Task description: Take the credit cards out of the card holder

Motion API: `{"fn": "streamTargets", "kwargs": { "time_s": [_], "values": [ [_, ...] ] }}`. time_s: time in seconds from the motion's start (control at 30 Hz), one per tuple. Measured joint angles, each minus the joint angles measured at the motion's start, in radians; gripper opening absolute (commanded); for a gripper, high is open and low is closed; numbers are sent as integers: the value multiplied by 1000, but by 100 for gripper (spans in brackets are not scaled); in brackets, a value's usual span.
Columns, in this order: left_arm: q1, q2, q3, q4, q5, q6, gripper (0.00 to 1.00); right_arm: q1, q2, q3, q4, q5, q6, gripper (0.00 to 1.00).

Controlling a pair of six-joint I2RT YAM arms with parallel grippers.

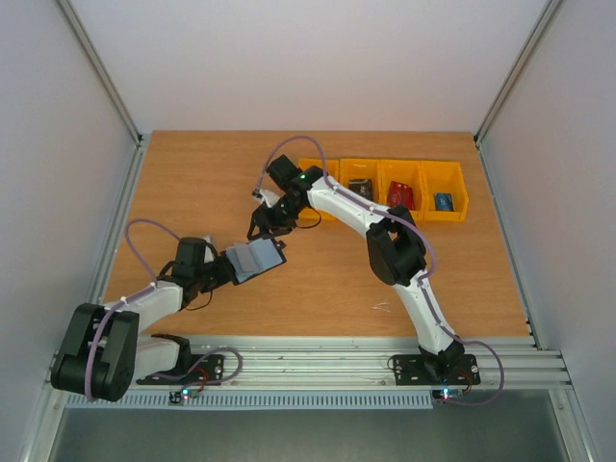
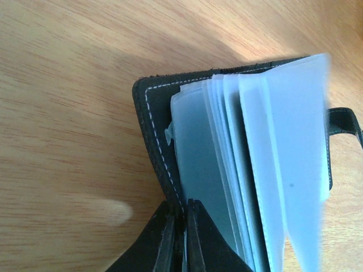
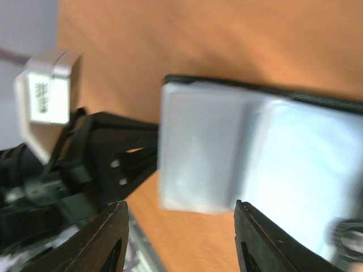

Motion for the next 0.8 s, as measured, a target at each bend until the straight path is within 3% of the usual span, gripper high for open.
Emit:
{"fn": "streamTargets", "kwargs": {
  "time_s": [0.2,0.53,0.63,0.8],
  "values": [
    [0,0,-1,4,2,0,7,14,13,95,-105,234,-29,65],
    [0,0,-7,16,4,0,7,105,176,246,-180,367,-38,71],
    [0,0,-8,21,6,0,7,135,235,338,-219,441,-39,68],
    [0,0,-14,35,6,0,12,173,272,398,-257,558,-31,48]
  ]
}}
